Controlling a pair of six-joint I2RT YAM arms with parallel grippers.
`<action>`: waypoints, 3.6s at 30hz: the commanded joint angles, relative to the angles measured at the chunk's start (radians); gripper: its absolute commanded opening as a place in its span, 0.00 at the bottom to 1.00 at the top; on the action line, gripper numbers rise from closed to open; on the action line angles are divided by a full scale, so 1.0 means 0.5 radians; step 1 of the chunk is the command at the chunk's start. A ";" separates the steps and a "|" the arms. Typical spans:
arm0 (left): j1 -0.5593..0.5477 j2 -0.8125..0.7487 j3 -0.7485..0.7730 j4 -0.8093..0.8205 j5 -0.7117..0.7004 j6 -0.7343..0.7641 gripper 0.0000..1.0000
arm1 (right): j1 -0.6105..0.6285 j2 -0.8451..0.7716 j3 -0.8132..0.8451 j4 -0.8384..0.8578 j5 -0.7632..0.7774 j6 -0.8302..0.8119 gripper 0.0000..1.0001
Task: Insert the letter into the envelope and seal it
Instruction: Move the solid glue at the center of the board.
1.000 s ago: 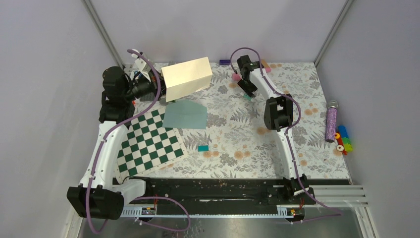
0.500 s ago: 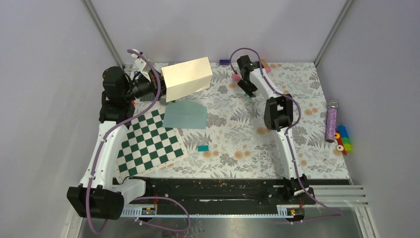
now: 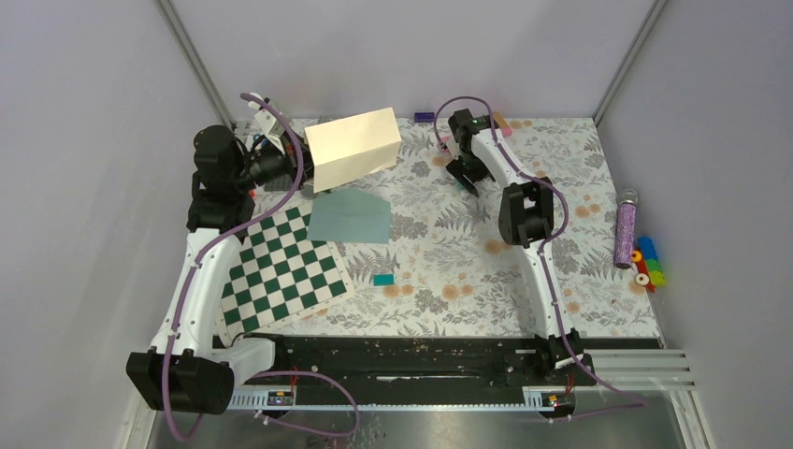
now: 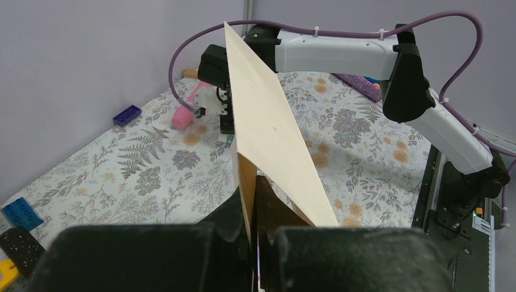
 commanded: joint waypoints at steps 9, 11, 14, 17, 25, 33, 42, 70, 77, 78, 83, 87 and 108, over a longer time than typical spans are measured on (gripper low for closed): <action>0.011 -0.052 0.000 0.112 0.061 -0.013 0.00 | -0.002 -0.124 0.053 -0.005 0.088 0.046 0.72; 0.011 -0.050 0.000 0.113 0.062 -0.017 0.00 | 0.000 -0.131 0.050 0.005 0.092 0.049 0.72; 0.011 -0.048 0.004 0.113 0.065 -0.017 0.00 | 0.000 -0.136 0.049 0.009 0.092 0.049 0.72; 0.011 -0.045 0.006 0.113 0.069 -0.017 0.00 | 0.000 -0.158 0.047 0.010 0.077 0.046 0.72; 0.011 -0.038 0.004 0.120 0.068 -0.020 0.00 | 0.000 -0.251 0.034 0.072 0.033 0.061 0.72; 0.011 -0.041 0.006 0.120 0.077 -0.026 0.00 | 0.001 -0.310 0.031 0.117 0.002 0.089 0.72; 0.011 -0.041 0.008 0.119 0.084 -0.026 0.00 | 0.000 -0.292 0.054 0.123 0.012 0.096 0.72; 0.014 -0.078 0.028 -0.079 0.032 0.144 0.00 | -0.235 0.082 0.282 -0.008 -0.727 0.287 0.75; 0.038 -0.046 0.138 -0.255 0.028 0.268 0.00 | -0.236 0.129 0.349 -0.042 -0.744 0.211 0.35; 0.043 -0.040 0.146 -0.272 0.031 0.276 0.00 | -0.236 0.130 0.350 -0.038 -0.734 0.202 0.27; 0.064 -0.028 0.152 -0.293 0.024 0.291 0.00 | -0.202 0.029 0.271 -0.085 -0.714 0.142 0.03; 0.124 -0.094 0.115 -0.216 0.035 0.180 0.00 | 0.021 -0.524 -0.307 -0.010 -1.061 0.244 0.03; 0.330 -0.293 0.118 -0.016 0.102 -0.144 0.00 | 1.120 -0.745 -0.880 0.518 -1.567 1.061 0.06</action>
